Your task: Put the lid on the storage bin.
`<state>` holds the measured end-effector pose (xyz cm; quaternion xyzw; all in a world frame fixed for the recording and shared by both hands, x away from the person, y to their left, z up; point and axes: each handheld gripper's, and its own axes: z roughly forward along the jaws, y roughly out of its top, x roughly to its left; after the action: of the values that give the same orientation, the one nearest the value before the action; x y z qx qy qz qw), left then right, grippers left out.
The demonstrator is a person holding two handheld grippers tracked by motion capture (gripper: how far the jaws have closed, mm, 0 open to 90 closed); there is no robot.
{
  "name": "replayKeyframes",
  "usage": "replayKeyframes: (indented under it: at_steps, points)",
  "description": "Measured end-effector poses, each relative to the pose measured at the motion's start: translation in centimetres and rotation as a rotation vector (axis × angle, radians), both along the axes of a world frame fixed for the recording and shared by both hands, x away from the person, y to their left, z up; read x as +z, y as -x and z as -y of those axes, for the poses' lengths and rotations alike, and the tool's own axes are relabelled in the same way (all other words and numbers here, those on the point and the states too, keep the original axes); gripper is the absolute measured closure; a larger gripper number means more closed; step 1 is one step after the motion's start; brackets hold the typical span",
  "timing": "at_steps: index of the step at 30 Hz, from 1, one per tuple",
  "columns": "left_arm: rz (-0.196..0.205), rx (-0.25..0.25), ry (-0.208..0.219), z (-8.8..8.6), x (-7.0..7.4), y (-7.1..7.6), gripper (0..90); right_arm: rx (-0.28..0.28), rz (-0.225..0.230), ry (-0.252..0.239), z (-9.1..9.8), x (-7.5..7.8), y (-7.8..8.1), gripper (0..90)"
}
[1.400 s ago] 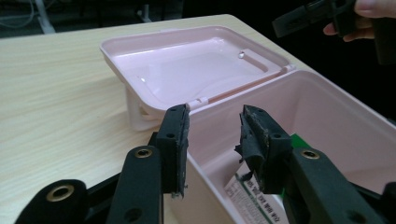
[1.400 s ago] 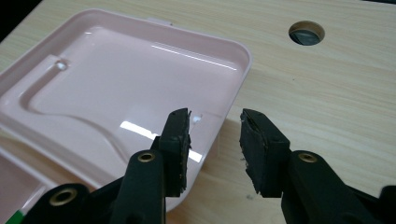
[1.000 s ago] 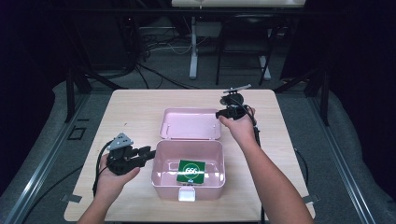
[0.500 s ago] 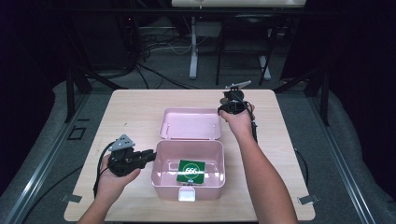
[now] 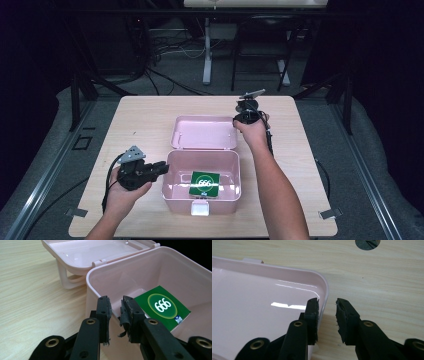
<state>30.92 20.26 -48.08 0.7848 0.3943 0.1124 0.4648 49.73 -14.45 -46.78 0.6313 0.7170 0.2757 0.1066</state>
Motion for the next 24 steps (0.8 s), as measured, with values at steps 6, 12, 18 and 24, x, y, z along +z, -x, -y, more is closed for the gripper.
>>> replayKeyframes:
  at_steps: [6, 12, 18, 24]
  points:
    - [0.002, 0.006, 0.003, 0.1, 0.0, 0.1, 76.1, -0.007, -0.021, 0.003, -0.8, -0.6, -0.4, 75.6]
    - [-0.003, 0.009, 0.006, 0.0, 0.0, 0.0, 76.1, -0.012, -0.034, 0.009, -1.1, -1.2, -0.6, 78.3]
    - [-0.002, 0.010, 0.006, 0.1, 0.0, 0.1, 76.2, -0.022, -0.029, -0.005, -0.9, -1.0, -0.5, 81.6]
    - [-0.005, 0.012, 0.006, 0.1, 0.0, 0.0, 76.4, -0.026, -0.003, 0.013, -1.1, -0.6, -0.3, 82.4]
